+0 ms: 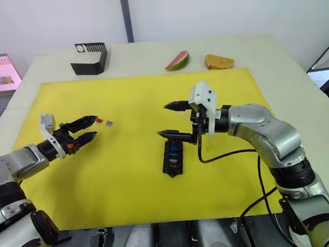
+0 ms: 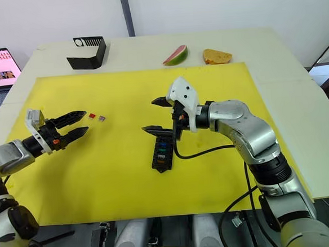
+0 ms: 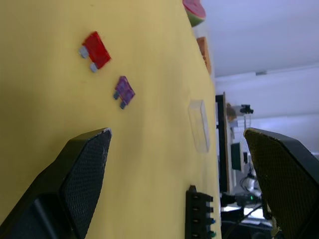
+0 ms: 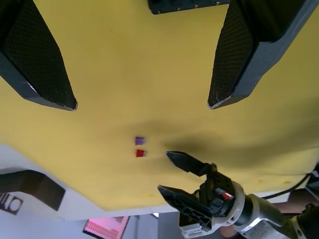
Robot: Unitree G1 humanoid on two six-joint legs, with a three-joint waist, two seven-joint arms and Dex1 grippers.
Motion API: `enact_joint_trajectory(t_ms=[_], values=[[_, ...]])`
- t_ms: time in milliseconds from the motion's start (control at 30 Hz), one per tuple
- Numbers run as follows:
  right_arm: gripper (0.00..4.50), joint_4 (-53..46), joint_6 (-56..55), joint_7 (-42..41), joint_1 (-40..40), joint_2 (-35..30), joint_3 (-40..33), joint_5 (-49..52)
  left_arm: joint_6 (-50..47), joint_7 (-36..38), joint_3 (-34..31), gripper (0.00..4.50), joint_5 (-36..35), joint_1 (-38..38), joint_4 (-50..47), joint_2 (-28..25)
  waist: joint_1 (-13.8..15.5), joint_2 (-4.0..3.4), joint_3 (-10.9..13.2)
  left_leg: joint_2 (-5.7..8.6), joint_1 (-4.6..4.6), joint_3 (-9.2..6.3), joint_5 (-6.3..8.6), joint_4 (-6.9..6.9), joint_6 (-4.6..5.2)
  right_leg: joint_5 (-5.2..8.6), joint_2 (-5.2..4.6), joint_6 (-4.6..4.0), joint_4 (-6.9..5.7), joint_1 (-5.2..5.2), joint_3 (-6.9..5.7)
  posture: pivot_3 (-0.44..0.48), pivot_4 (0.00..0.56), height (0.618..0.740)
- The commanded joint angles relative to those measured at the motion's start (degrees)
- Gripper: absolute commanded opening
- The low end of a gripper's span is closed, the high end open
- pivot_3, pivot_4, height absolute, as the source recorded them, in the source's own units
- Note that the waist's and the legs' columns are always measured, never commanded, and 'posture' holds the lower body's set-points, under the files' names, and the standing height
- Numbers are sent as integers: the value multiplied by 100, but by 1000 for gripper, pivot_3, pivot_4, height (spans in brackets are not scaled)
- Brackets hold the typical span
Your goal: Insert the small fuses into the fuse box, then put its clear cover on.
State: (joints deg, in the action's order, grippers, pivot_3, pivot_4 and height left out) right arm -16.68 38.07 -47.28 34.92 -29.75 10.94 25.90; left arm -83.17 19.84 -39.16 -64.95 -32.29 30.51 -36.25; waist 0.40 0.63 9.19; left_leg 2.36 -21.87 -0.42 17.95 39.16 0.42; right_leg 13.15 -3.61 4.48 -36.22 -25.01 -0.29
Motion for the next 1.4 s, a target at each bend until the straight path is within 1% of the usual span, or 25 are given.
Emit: enact_joint_trajectory(t_ms=[33, 267, 400, 700, 967, 1033, 1067, 1167, 1200, 1233, 1300, 1400], values=[[4450, -121, -147, 15, 109, 52, -95, -30, 294, -27, -150, 4500, 159, -197, 285, 5, -5, 0, 0, 0, -1, 0, 0, 0, 0, 0, 0, 0, 0, -1, 0, 0, 150, 740], [4450, -169, -127, 31, 79, -10, -174, -63, 826, -54, -118, 4500, 464, -527, 833, 167, 16, 0, 0, 0, -5, 0, -1, 0, -2, 0, 0, 0, -2, -4, 0, 0, 150, 740], [4450, -204, -92, 73, 62, -56, -214, -81, 1089, -79, -28, 4500, 646, -718, 1037, 346, 37, 0, -1, 0, -6, -1, -2, 0, -2, 0, -3, 0, -3, -4, 0, 0, 150, 740], [4450, -282, -27, 124, 38, -209, -294, -99, 1613, -104, 74, 4500, 1098, -1084, 1592, 500, 43, -1, -2, 3, -6, -2, -2, 0, -3, -1, -5, 0, -5, -2, 0, 0, 150, 740], [4450, -355, -12, 201, -10, -298, -358, -81, 1827, 39, 124, 4500, 1317, -1170, 1707, 577, 43, -2, -3, 3, 0, -3, -2, 0, -3, -1, -6, 0, -8, 2, -1, 0, 150, 740], [4500, -366, -6, 208, -16, -305, -370, -79, 1889, 2, 147, 3950, 1392, -1162, 1696, 597, 42, -3, -3, 3, 1, -3, -2, 0, -3, -1, -6, 0, -9, 2, -1, 0, 150, 740], [4500, -374, -5, 213, -22, -306, -374, -81, 1907, 12, 139, 3594, 1411, -1146, 1685, 593, 40, -3, -3, 3, 2, -3, -2, 0, -3, -1, -6, 0, -10, 3, 0, 0, 150, 740], [4500, -395, -4, 223, -43, -307, -376, -86, 1953, 9, 60, 2031, 1439, -1116, 1658, 546, 32, -3, -3, 3, 0, -3, -2, 0, -3, -1, -6, 0, -10, 1, 0, 0, 150, 740], [4500, -397, -4, 222, -45, -308, -377, -86, 1944, 7, 39, 1589, 1436, -1117, 1647, 523, 25, -2, -3, 3, -2, -3, -2, 0, -3, -1, -6, 0, -10, -1, 0, 0, 150, 740], [4500, -397, -9, 216, -49, -314, -377, -87, 1912, 8, 17, 1007, 1421, -1111, 1609, 492, 17, -3, -3, 3, -7, -3, -2, 0, -3, -1, -5, 0, -10, -7, 0, 0, 150, 740], [4500, -383, -27, 202, -48, -318, -373, -94, 1859, 12, -17, 61, 1405, -1089, 1523, 417, 9, -3, -3, 2, -13, -3, -3, 0, -4, -1, -5, 0, -10, -15, 0, 0, 150, 740], [4500, -344, -57, 178, -27, -319, -361, -110, 1825, 43, -62, 61, 1372, -1049, 1387, 335, -12, -2, -3, 2, -20, -3, -5, -2, -7, -1, -5, 0, -12, -25, 0, 0, 150, 740]])
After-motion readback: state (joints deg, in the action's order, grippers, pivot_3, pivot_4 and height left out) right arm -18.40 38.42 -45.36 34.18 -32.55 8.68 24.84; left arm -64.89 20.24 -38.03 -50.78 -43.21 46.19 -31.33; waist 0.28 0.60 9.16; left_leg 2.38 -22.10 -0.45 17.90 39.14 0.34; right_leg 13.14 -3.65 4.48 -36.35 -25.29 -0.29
